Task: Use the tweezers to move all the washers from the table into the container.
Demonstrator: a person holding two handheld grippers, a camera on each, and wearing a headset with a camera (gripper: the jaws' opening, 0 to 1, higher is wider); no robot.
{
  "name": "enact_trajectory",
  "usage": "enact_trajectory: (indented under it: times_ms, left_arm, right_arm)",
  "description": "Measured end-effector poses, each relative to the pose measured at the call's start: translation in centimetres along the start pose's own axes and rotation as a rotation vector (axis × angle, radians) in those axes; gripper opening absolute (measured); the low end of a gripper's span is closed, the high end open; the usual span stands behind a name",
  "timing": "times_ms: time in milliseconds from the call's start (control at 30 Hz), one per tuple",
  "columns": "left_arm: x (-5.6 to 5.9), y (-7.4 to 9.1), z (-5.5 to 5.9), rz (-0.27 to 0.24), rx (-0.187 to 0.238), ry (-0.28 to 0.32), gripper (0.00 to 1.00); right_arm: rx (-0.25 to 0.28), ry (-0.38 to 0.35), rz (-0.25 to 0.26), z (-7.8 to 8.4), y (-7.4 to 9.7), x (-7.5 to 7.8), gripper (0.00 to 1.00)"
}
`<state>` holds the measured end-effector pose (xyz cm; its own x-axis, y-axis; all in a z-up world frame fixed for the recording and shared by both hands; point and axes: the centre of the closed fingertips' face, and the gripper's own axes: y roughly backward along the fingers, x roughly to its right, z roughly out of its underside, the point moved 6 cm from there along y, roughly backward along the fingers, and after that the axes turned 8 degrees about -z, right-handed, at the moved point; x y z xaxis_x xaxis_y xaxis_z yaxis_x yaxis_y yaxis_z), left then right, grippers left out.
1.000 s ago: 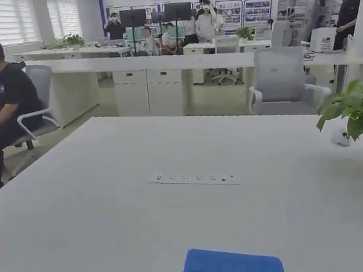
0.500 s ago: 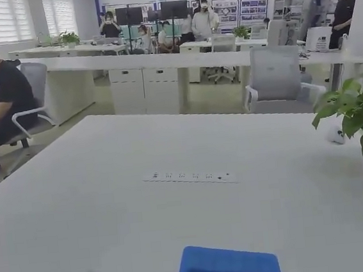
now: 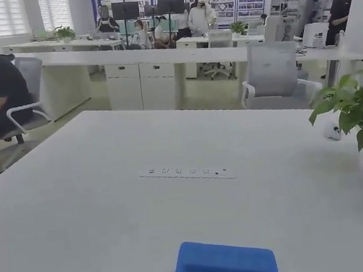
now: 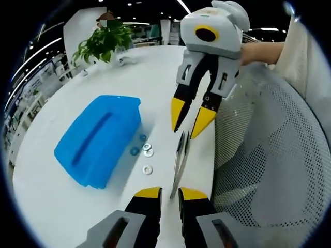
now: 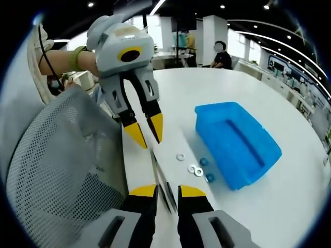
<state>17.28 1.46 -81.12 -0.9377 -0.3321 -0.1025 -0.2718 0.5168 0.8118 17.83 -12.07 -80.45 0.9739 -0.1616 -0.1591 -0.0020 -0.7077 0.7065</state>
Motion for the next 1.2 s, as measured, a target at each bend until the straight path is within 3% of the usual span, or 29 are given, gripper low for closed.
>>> enact_trajectory:
  times_ms: [333, 633, 767, 967, 1200]
  left_arm:
    - [0.6, -1.2, 0.5, 0.009, -0.06, -0.068, 0.08]
    - [0.4, -1.6, 0.5, -0.018, -0.057, -0.102, 0.0]
    - [0.6, -1.6, 0.4, -0.003, -0.058, -0.125, 0.0]
    - [0.7, -0.4, -0.3, -0.001, -0.043, -0.154, 0.0]
    - [0.4, 2.2, -2.0, -0.025, 0.017, -0.173, 0.0]
  right_arm:
    - [-0.042, 0.019, -0.004, 0.7, -0.2, 0.0, 0.13]
    - [-0.057, 0.023, -0.015, 1.2, -0.5, -0.1, 0.14]
    - [-0.066, 0.03, -0.018, 1.2, -0.6, -0.1, 0.14]
    - [-0.07, 0.043, -0.017, 1.1, -0.5, 0.1, 0.15]
    - [-0.071, 0.067, -0.033, 0.9, -0.7, 0.1, 0.16]
